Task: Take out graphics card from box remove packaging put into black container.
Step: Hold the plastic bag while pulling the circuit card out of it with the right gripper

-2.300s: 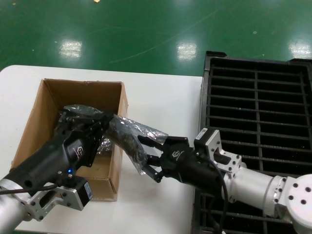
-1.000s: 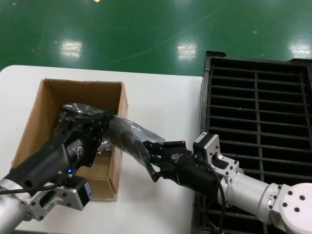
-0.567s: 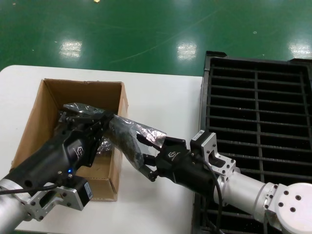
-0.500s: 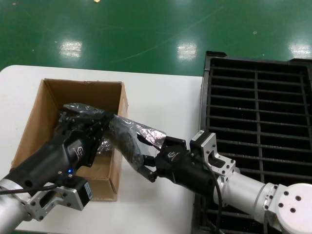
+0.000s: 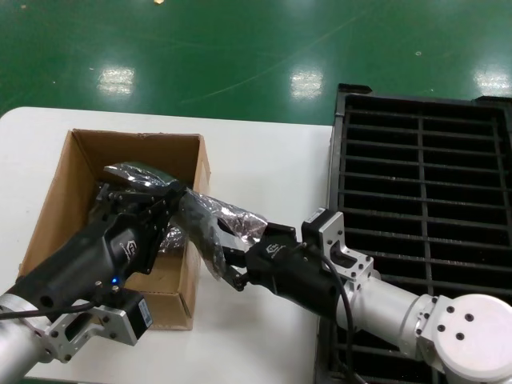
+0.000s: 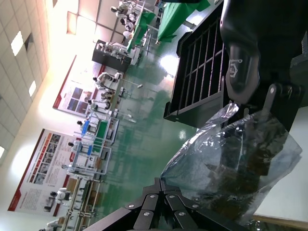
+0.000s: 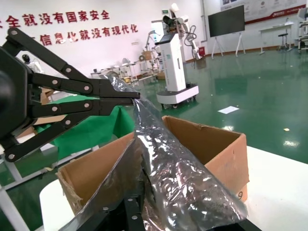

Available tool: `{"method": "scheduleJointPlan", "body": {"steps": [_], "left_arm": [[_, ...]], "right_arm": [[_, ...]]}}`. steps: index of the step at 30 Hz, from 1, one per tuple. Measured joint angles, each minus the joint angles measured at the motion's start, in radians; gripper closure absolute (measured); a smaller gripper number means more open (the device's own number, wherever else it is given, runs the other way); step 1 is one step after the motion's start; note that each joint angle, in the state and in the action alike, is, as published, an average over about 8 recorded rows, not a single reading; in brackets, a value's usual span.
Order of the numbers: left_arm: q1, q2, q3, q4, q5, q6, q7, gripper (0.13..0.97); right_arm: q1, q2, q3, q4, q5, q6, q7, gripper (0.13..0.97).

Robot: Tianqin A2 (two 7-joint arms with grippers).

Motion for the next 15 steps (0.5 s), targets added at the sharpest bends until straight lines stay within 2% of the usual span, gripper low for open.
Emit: {"method": "scheduleJointPlan", "body": {"steps": [8, 15], "left_arm": [[0.0, 0.0, 0.0, 0.0, 0.0, 0.0, 0.0, 0.957], [0.0, 0.0, 0.0, 0.0, 0.0, 0.0, 0.0, 0.957]], "right_arm": [[-0.003, -0.018, 0.0, -0.005, -0.022, 0.024, 0.029, 0.782], [-0.014, -0.016, 0.01, 0.009, -0.033, 0.036, 0.053, 0.88]]}}
